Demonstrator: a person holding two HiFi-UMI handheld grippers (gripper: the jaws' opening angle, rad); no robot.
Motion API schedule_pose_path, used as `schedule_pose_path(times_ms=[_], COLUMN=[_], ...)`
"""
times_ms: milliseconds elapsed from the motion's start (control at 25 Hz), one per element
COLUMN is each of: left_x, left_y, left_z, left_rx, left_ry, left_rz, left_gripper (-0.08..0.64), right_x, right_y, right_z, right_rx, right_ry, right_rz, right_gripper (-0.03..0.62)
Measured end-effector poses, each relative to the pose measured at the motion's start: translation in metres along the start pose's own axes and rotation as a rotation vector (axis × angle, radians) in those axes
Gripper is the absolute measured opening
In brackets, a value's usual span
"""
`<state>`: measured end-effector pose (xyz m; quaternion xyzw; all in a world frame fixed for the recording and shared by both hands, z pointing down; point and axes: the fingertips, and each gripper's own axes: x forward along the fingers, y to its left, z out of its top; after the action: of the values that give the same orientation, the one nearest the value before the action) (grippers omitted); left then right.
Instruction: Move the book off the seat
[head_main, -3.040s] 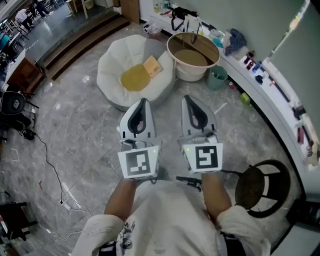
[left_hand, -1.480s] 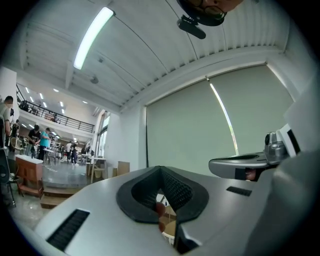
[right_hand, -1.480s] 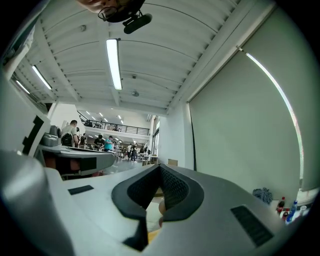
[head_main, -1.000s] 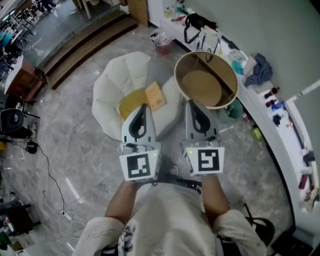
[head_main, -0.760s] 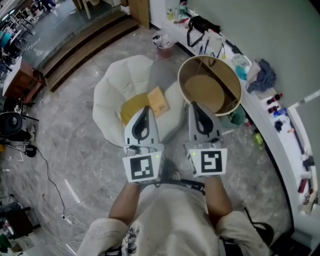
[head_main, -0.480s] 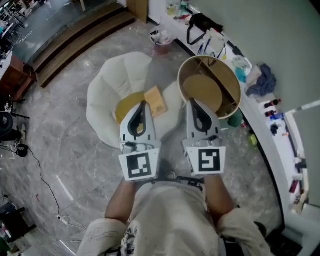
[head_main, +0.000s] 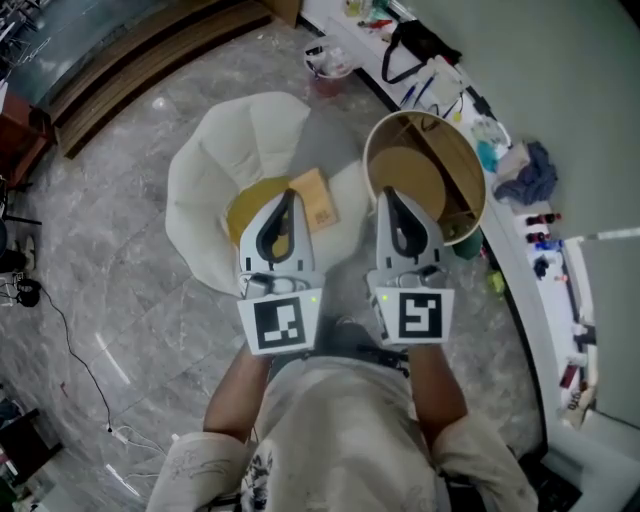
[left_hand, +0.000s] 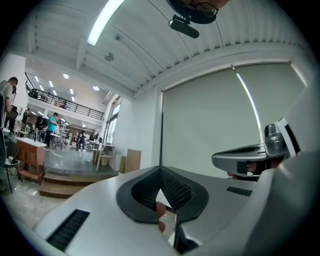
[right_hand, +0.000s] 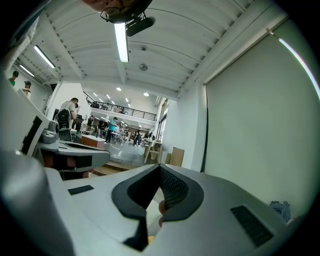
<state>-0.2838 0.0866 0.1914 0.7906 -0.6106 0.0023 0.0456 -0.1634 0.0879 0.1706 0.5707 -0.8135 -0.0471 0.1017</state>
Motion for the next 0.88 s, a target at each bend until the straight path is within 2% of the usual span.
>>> schedule_pose_path(times_ms=[200, 400, 640, 760, 880], left_x=[0.022, 0.043, 0.09, 0.109, 0.129], left_y=[0.009, 0.014, 0.021, 0.025, 0.029], left_z=[-0.018, -0.057, -0.127, -0.172, -0.22], left_rx=[-0.018, -0.034, -0.048, -0.091, -0.081], left_ry=[0.034, 0.076, 0.142, 0.19, 0.24], left_rz=[-0.001, 0.014, 0.05, 0.083, 0.1], left_gripper=[0.002, 0.002, 0.002, 0.002, 0.002], right_x=[0.024, 0.048, 0.097, 0.121, 0.143], right_y=[-0.002, -0.002, -0.004, -0.002, 0.001], right_z=[-0.016, -0.056, -0.124, -0.168, -0.217], right_rx=[-0.003, -0.003, -0.009, -0.013, -0.013], right_ry=[0.026, 0.056, 0.124, 0.179, 0.251], right_rz=[0.001, 0.028, 0.082, 0.119, 0.15], right_gripper=[0.002, 0.002, 0.002, 0.002, 0.002])
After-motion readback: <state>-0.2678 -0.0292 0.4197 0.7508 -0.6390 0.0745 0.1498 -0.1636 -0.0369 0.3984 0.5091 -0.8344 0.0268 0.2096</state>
